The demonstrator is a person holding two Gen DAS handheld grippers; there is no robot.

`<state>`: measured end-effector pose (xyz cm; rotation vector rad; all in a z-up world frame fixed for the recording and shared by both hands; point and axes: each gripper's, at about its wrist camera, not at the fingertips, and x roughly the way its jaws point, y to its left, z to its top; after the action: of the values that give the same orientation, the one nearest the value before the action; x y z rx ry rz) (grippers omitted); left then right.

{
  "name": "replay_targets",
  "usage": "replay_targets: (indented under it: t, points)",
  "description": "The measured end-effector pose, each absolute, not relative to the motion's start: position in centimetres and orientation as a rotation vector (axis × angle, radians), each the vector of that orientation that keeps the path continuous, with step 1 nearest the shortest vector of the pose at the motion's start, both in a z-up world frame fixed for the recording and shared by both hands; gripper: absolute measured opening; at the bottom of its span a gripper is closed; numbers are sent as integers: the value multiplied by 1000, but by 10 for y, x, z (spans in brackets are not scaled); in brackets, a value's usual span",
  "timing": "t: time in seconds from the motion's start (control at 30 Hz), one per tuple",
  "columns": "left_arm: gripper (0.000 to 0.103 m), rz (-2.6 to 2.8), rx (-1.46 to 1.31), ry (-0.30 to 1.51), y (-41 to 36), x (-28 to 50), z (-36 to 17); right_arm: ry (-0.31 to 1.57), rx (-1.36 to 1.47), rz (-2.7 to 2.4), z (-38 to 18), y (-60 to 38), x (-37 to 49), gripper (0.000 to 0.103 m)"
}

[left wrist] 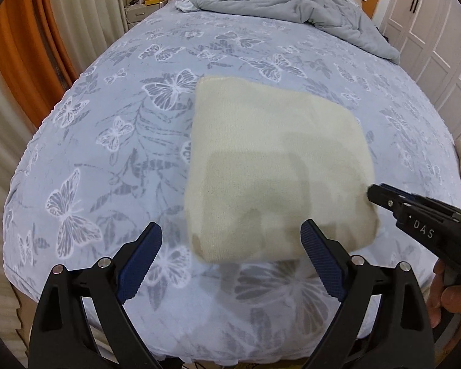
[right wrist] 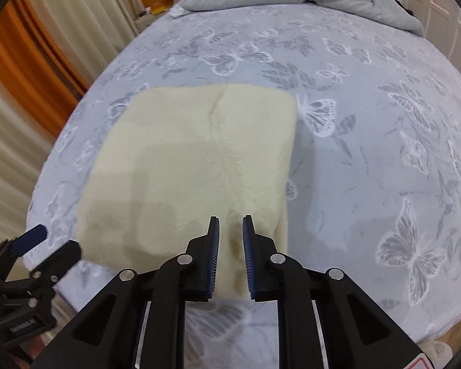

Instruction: Fold small clothes

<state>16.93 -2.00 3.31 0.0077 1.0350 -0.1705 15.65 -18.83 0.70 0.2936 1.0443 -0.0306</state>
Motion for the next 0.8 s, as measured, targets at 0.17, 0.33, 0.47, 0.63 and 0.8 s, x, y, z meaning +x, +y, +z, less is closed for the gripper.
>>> replay_targets:
  t: [0.17,0.33,0.47,0.63,0.8]
  points:
    - [89,-156,-48,933,-11,206,63,981,325,2,34,-189,181,13]
    - [91,-122,-32,1099,-19,256,3,1168,246,-45,-43,-188,216,10]
    - [95,-137,-209,1140,2,260,-25,1124,296,-29,-18,-194,208,11]
    - [94,-163,-192,1040,13,211,16,1024,283,-57,17,-195,139,21]
    - [98,-141,-70,986,1,149,21,1029,334,-144,-8,-192,66,35]
